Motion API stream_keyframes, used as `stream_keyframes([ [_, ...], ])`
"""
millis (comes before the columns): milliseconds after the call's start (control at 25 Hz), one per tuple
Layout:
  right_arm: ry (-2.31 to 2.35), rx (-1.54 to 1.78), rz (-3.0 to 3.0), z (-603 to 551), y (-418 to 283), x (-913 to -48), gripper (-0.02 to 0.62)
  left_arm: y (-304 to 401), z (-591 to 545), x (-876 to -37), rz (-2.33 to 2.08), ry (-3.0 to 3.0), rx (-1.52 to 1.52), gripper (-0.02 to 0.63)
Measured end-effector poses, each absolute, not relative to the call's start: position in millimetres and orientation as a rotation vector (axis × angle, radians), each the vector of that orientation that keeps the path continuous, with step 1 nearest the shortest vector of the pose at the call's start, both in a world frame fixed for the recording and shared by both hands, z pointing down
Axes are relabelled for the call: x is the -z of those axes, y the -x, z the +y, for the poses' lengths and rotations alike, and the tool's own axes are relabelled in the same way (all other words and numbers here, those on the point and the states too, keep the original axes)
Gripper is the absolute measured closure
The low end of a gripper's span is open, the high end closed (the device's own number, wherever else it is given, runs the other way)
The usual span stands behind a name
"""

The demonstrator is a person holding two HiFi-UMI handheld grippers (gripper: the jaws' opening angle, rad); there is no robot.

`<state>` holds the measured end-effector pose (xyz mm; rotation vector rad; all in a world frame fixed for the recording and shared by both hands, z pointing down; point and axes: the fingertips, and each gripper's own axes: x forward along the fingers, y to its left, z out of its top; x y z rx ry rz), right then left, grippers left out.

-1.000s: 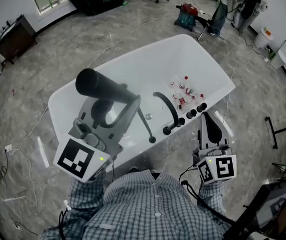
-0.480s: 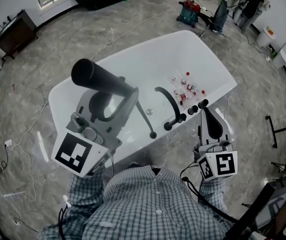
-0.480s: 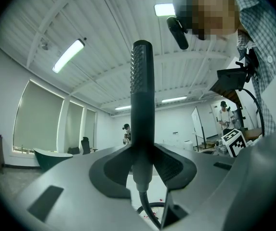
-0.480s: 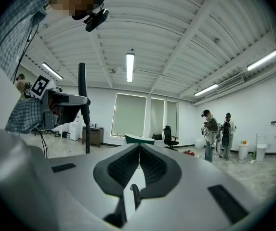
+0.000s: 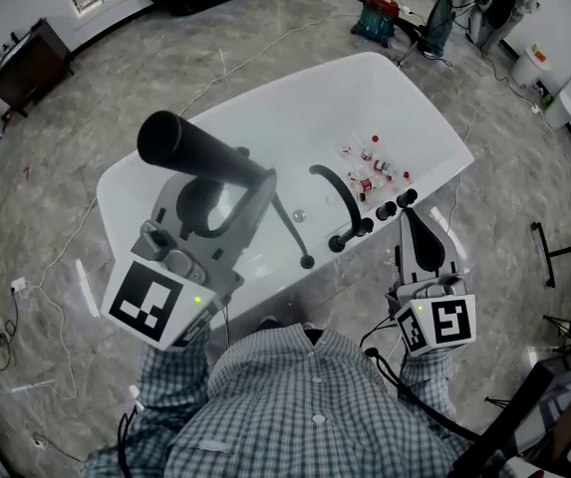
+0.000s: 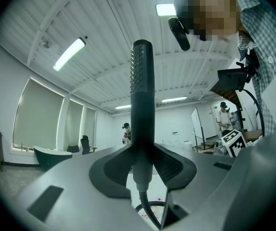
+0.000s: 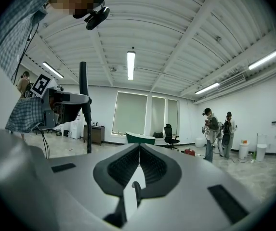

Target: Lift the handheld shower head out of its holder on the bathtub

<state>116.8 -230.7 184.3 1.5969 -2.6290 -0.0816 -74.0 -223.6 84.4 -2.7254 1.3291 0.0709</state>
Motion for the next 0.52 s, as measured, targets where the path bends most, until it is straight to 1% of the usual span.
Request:
stream_keyframes([
  [520,-1.57,0.073,-2.636,-231.2,-111.6,-187.4,0.577,72.8,-221.0,-80.7,1.281,2.713,-0.112,0.465],
])
